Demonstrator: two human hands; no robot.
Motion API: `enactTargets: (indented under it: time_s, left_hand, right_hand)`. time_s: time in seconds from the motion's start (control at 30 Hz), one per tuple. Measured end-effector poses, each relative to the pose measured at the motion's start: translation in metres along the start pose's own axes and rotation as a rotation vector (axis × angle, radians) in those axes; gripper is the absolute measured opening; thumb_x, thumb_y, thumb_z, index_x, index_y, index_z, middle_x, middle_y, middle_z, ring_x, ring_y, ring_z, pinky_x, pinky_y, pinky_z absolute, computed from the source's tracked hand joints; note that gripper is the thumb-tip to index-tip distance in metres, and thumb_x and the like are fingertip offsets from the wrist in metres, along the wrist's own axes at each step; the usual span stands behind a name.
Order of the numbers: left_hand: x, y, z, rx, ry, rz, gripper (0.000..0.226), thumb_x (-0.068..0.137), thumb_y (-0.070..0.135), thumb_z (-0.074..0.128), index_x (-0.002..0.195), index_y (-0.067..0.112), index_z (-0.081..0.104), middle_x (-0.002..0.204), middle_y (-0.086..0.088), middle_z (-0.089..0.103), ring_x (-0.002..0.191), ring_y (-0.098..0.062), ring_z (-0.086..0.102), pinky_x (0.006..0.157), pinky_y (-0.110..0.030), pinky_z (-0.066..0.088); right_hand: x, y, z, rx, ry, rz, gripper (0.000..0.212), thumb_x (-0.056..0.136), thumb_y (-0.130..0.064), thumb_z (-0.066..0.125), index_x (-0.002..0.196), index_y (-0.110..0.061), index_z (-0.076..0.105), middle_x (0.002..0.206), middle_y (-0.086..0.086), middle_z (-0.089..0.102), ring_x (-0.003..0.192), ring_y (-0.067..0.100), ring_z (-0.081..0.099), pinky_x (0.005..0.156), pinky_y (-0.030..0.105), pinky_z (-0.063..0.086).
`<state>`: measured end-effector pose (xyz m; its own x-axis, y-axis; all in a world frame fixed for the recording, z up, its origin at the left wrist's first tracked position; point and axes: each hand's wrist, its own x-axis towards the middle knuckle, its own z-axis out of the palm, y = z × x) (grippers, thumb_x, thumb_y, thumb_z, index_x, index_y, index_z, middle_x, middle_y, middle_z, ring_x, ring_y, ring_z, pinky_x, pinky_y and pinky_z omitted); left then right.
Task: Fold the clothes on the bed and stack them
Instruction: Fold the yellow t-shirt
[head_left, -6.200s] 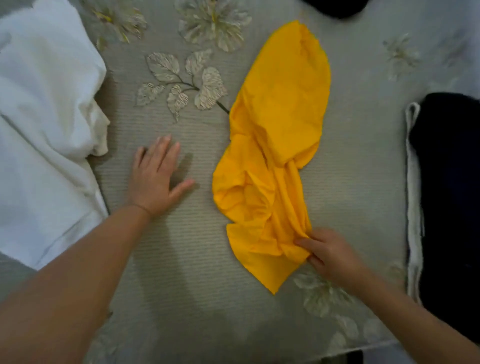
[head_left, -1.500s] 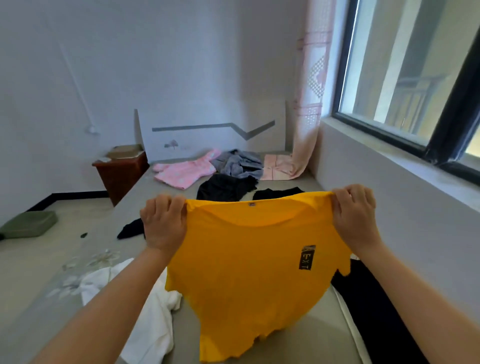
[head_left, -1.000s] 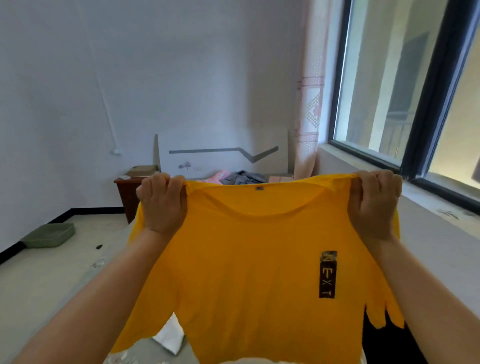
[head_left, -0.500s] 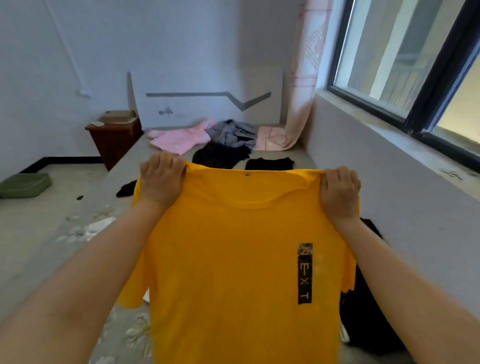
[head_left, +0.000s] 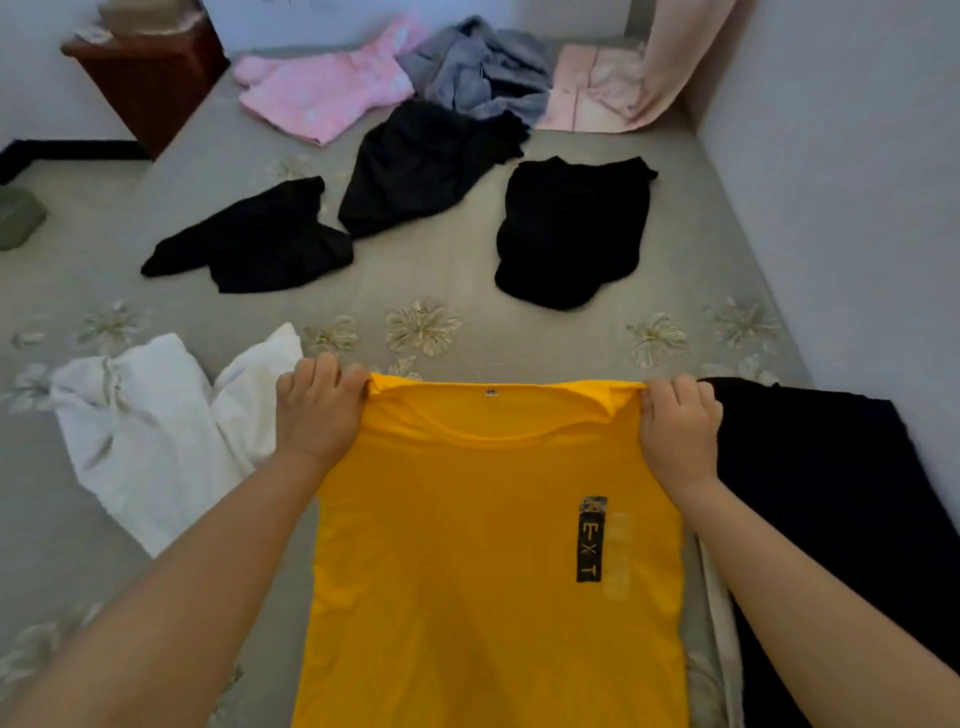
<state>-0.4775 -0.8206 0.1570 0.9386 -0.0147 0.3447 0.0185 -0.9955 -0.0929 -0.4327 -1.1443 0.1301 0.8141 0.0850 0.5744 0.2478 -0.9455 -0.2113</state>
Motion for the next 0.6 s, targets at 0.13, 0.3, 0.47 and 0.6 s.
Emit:
enactTargets:
  time_s: [0.13,0.3,0.47,0.6]
  left_hand:
    - [0.028,-0.001,0.055,0.011,-0.028,-0.015,0.029,0.075,0.015,0.037,0.065,0.0,0.059,0.061,-0.019,0.051,0.055,-0.031,0.053,0.049,-0.034,0.04]
    - [0.052,0.006,0.126,-0.084,-0.077,-0.028,0.034,0.078,0.02,0.035,0.067,-0.004,0.057,0.064,-0.023,0.052,0.06,-0.036,0.054,0.052,-0.039,0.04]
    - [0.067,0.001,0.188,-0.154,-0.149,-0.049,0.038,0.08,0.024,0.033,0.067,-0.003,0.056,0.065,-0.023,0.053,0.063,-0.036,0.054,0.055,-0.043,0.04]
    - [0.092,-0.005,0.235,-0.035,-0.144,0.042,0.03,0.079,0.018,0.038,0.062,0.0,0.054,0.059,-0.018,0.052,0.056,-0.03,0.054,0.049,-0.036,0.042]
  right_hand:
    - [0.006,0.013,0.057,-0.001,-0.079,0.044,0.007,0.072,0.004,0.06,0.066,0.005,0.059,0.06,0.02,0.054,0.054,0.034,0.053,0.05,0.039,0.043]
    - [0.007,0.03,0.121,-0.003,-0.162,0.053,0.026,0.08,-0.01,0.049,0.061,0.005,0.058,0.058,0.021,0.056,0.055,0.035,0.055,0.051,0.039,0.043]
    - [0.016,0.042,0.173,0.018,-0.266,0.074,0.025,0.079,-0.009,0.054,0.06,0.008,0.058,0.06,0.025,0.057,0.059,0.04,0.056,0.056,0.044,0.044]
    - [0.025,0.053,0.221,-0.045,-0.242,-0.023,0.036,0.081,-0.019,0.044,0.055,0.003,0.056,0.054,0.02,0.055,0.052,0.034,0.056,0.051,0.04,0.047]
